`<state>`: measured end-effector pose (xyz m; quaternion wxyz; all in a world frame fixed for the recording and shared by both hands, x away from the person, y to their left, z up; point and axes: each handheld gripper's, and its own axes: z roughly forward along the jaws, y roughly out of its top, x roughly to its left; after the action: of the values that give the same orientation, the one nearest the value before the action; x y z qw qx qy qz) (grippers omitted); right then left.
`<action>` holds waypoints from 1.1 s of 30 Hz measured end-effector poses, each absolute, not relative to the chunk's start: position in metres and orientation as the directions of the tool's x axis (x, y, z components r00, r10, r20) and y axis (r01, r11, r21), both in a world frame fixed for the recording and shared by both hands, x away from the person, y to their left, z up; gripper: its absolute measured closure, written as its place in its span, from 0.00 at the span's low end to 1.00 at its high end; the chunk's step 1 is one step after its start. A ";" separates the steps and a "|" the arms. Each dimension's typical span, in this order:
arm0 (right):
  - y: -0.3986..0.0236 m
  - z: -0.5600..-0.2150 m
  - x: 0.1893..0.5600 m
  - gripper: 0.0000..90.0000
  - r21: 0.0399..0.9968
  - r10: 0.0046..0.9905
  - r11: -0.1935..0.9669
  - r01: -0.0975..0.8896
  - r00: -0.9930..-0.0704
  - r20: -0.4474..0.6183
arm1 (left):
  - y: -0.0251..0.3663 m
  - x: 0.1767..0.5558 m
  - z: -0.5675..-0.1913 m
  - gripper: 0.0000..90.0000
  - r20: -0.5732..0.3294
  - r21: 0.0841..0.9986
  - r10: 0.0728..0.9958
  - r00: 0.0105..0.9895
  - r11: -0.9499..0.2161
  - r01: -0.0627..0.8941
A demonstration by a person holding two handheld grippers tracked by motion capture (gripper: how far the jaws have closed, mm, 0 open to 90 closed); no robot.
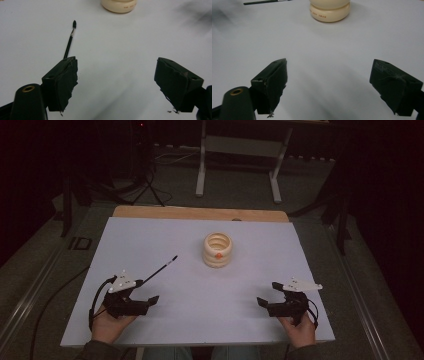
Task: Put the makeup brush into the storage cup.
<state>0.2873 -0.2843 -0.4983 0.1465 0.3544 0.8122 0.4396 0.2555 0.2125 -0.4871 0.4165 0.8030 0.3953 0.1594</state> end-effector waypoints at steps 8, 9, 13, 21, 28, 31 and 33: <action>-0.283 -0.497 0.287 0.16 0.816 0.701 0.376 0.439 -0.711 0.060 | 0.212 0.255 -0.488 0.23 -0.065 0.788 0.766 0.639 -0.354 0.504; -0.283 -0.497 0.287 0.16 0.816 0.701 0.376 0.439 -0.711 0.060 | 0.212 0.255 -0.488 0.23 -0.065 0.788 0.766 0.639 -0.354 0.504; -0.283 -0.497 0.287 0.16 0.812 0.699 0.384 0.439 -0.713 0.054 | 0.212 0.256 -0.488 0.23 -0.061 0.781 0.765 0.641 -0.363 0.508; -0.280 -0.496 0.286 0.16 0.813 0.698 0.388 0.435 -0.714 0.049 | 0.215 0.256 -0.487 0.25 -0.055 0.780 0.766 0.641 -0.368 0.507; -0.279 -0.494 0.286 0.16 0.812 0.700 0.389 0.434 -0.712 0.045 | 0.213 0.262 -0.484 0.27 -0.046 0.769 0.763 0.645 -0.385 0.510; -0.279 -0.493 0.286 0.16 0.811 0.701 0.391 0.436 -0.712 0.045 | 0.213 0.268 -0.481 0.27 -0.039 0.763 0.765 0.642 -0.392 0.514; -0.278 -0.493 0.287 0.16 0.811 0.700 0.393 0.434 -0.713 0.042 | 0.214 0.273 -0.479 0.28 -0.037 0.760 0.770 0.636 -0.392 0.519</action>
<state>0.2865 -0.2778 -0.4929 0.1551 0.3455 0.8201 0.4289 0.2726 0.2141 -0.4788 0.3856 0.8183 0.3939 0.1632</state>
